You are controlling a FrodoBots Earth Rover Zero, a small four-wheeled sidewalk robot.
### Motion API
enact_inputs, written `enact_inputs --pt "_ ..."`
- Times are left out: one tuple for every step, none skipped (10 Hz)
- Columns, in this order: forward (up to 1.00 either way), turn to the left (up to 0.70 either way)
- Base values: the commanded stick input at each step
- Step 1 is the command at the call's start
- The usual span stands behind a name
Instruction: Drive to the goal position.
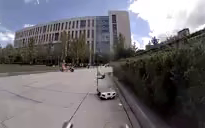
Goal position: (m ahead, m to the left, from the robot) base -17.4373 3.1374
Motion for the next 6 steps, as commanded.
enact_inputs --pt "0.05 0.03" --pt "0.05 0.0" --pt "0.05 0.01" --pt "0.05 0.01" --pt "0.05 0.01" --pt "0.05 0.01"
